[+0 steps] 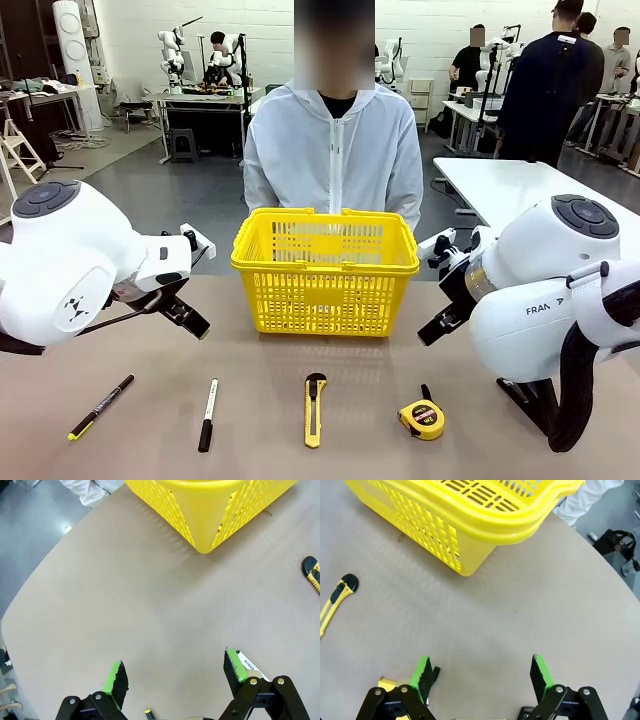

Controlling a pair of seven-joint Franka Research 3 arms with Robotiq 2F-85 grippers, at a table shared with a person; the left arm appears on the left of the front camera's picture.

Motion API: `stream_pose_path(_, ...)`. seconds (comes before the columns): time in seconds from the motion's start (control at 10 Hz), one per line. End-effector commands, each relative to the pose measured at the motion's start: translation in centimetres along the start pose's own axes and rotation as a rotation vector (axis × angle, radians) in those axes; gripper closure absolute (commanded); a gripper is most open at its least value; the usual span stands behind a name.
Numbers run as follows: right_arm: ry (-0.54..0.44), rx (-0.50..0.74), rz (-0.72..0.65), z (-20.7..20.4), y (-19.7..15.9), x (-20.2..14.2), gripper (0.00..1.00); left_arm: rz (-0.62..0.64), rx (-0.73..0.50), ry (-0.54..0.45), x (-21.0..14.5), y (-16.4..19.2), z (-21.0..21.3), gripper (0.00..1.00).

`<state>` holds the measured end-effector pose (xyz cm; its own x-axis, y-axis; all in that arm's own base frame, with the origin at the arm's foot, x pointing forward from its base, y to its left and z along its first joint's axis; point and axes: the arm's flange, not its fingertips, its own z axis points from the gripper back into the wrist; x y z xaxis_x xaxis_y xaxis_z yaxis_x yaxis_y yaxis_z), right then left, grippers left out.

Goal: Place the items the person wants into the basket.
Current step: Pick up the item the person points to and place it in the Market Basket.

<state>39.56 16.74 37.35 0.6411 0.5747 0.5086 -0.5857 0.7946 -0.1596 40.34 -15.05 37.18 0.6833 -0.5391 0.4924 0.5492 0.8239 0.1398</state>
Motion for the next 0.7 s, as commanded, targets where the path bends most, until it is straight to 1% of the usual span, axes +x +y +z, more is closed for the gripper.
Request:
stream_pose_path(0.0,0.0,0.0,0.0,0.0,0.0,0.0,0.0,0.0,0.0,0.0,0.0,0.0,0.0,0.0)
stream_pose_path(0.1,0.002,-0.04,0.006,4.7,0.3,0.6,0.0,-0.033,0.006,-0.006,1.4,0.6,4.0,0.0)
stream_pose_path(0.2,0.013,-0.072,-0.012,10.0,-0.4,1.4,0.0,-0.056,0.024,0.004,3.5,1.5,8.9,0.0)
stream_pose_path(0.3,0.015,-0.083,-0.039,14.4,-1.0,2.6,0.0,-0.074,0.022,0.017,5.9,2.3,12.9,0.0)
stream_pose_path(0.5,0.049,-0.122,-0.037,22.2,-1.3,5.6,0.0,-0.105,0.03,0.036,10.5,3.5,19.5,0.0)
stream_pose_path(0.6,0.047,-0.134,-0.046,25.5,-1.4,7.3,0.0,-0.121,0.045,0.024,12.6,3.9,22.1,0.0)
